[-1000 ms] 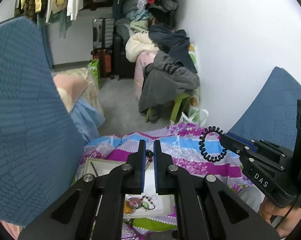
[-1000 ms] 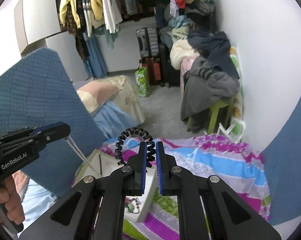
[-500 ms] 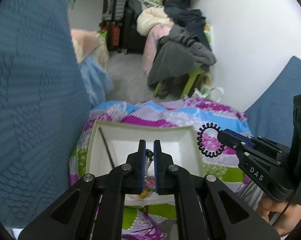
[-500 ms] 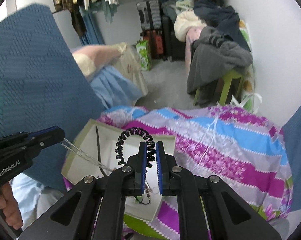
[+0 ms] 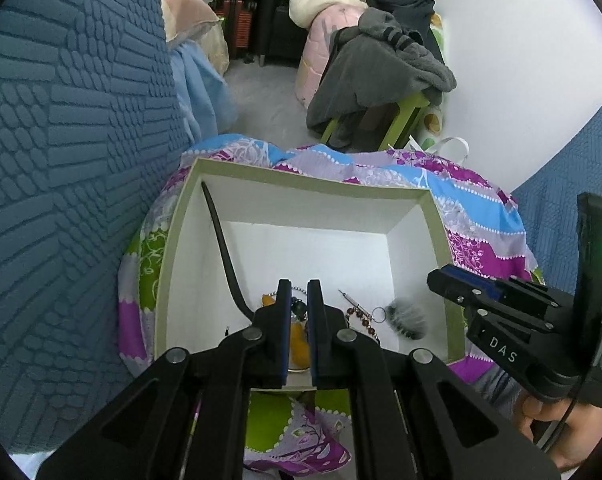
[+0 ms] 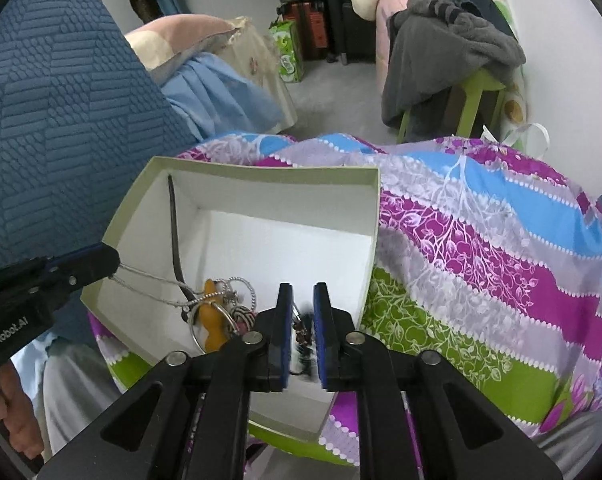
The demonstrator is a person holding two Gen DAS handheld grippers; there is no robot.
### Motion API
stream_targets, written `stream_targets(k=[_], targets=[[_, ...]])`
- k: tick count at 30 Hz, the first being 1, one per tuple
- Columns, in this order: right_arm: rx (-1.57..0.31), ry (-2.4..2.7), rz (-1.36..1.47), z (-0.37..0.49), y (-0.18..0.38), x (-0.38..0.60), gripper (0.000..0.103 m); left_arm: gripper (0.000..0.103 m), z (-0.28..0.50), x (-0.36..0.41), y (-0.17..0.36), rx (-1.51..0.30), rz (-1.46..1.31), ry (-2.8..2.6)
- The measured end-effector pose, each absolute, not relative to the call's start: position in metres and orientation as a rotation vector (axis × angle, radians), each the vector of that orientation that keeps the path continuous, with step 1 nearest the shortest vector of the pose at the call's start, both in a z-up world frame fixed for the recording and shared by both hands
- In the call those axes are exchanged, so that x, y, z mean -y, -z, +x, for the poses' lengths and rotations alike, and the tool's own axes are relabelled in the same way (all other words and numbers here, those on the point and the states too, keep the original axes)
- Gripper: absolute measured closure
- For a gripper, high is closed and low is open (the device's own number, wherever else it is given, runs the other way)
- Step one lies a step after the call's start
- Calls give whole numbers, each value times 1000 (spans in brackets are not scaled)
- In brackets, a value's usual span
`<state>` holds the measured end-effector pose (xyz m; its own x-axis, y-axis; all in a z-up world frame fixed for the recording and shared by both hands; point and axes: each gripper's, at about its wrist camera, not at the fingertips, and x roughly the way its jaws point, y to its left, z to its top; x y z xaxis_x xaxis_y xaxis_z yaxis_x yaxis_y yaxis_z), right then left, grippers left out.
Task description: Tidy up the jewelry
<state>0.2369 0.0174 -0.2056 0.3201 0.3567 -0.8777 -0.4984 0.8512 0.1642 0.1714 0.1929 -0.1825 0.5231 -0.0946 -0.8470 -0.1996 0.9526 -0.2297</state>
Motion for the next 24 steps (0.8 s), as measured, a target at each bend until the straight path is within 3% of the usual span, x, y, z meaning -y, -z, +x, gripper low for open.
stream_targets(k=[3,5,7,11,13,14,18,24], targets=[[-1097,-570,-137,238,198,-14,65,82,173,-192,180,-1048,-308,-76],[-1076,-570,-141,238,189,-11,60,53,170,-191,171,-1018,-295,-83],[-1045,-576,-136,238,174,-9,55,44,166,-188,157,-985,-274,-100],[-946,-587,-117,237,132,0,28,37,163,-187,130,-950,-262,-110],[-902,-592,-107,237,110,4,27,35,161,-187,109,-916,-272,-103],[-879,-592,-106,236,97,7,25,27,159,-186,101,-899,-268,-106],[-800,-586,-91,234,58,17,4,21,147,-179,53,-797,-239,-135],[-695,-573,-80,219,5,36,1,17,130,-175,8,-718,-211,-190]])
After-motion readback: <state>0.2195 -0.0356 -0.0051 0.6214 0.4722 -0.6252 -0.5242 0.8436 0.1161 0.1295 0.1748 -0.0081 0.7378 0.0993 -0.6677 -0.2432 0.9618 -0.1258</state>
